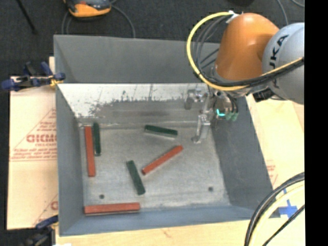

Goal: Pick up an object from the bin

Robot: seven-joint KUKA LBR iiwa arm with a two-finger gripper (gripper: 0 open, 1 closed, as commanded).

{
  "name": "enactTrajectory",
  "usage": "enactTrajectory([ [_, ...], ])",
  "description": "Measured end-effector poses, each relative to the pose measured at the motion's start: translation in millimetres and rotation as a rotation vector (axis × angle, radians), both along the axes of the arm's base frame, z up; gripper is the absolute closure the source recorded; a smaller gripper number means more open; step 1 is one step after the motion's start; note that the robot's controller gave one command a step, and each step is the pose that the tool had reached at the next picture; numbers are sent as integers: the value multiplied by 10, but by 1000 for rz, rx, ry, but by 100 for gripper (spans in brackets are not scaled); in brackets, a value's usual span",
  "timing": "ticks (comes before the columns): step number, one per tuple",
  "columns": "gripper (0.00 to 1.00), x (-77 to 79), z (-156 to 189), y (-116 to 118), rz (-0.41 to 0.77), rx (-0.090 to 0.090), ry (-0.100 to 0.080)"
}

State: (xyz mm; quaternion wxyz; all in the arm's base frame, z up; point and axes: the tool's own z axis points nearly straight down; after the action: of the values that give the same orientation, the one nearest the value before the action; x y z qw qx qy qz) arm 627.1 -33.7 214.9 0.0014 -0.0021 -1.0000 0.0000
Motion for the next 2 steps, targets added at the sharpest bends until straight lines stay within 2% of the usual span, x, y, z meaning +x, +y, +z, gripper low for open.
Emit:
enactTrajectory([
  [1, 0, 14, 53, -1, 0, -1, -8],
  [2, 0, 50, -280, 148, 103, -2, -12],
])
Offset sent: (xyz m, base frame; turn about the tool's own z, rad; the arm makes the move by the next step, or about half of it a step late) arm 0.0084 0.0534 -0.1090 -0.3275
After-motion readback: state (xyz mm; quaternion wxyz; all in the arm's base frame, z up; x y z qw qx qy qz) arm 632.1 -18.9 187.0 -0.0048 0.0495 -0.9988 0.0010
